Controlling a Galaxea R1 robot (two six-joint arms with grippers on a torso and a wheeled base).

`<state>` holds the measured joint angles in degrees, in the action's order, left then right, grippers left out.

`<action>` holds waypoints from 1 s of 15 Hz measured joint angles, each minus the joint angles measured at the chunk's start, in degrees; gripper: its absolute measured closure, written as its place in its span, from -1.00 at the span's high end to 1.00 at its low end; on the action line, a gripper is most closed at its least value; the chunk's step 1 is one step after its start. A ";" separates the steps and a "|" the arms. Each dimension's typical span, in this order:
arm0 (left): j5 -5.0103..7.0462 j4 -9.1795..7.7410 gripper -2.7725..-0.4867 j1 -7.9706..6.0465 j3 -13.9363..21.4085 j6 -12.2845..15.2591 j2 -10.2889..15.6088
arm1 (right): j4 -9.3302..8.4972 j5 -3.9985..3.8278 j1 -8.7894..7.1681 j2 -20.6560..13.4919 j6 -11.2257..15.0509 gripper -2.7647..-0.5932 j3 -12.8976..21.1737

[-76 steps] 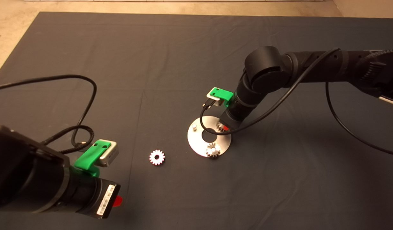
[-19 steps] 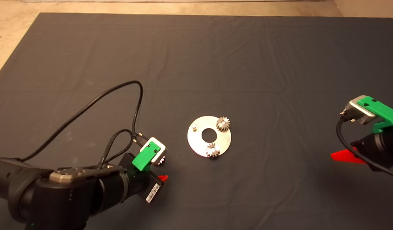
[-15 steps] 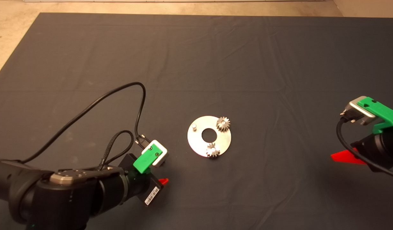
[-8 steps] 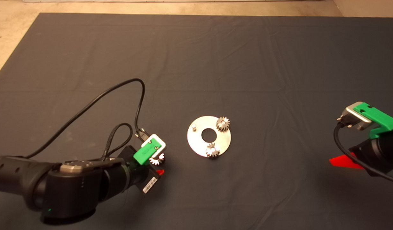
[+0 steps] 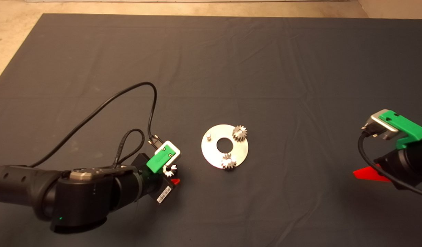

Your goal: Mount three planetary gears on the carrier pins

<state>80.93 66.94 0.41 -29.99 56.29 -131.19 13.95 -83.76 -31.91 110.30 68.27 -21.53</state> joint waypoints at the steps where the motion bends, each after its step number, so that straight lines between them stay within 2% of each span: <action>1: -0.73 0.66 0.01 0.36 -0.46 -0.01 -0.09 | 0.00 -0.01 0.01 0.00 -0.01 -0.07 0.00; 2: -1.10 0.97 0.01 0.85 -0.99 0.02 -0.09 | 0.00 0.06 0.02 0.00 0.00 -0.07 0.00; 4: -1.13 1.20 0.01 1.19 -1.57 -0.01 -0.07 | 0.00 0.16 0.00 0.00 -0.01 -0.07 0.00; 7: -1.52 3.26 0.01 2.11 -2.54 -0.01 -0.24 | 0.00 0.20 0.00 -0.64 -0.02 -0.07 0.01; 8: -1.55 3.37 0.01 2.12 -2.86 -0.01 -0.26 | -0.01 0.20 0.00 -1.10 -0.02 -0.07 0.04; 11: -2.91 3.61 0.01 2.12 -3.68 -0.04 -0.29 | -0.02 0.20 0.00 -1.29 -0.02 -0.07 0.15; 14: -3.07 3.61 0.01 2.42 -3.72 -0.75 -0.24 | -0.04 0.22 0.00 -1.29 0.00 -0.07 0.17; 15: -3.23 3.61 -0.05 2.54 -3.69 -0.77 -0.21 | -0.04 0.20 0.00 -1.29 0.00 -0.07 0.17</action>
<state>77.70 70.56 2.95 -33.68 55.52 -131.40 13.91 -83.57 -31.91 109.01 68.27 -21.36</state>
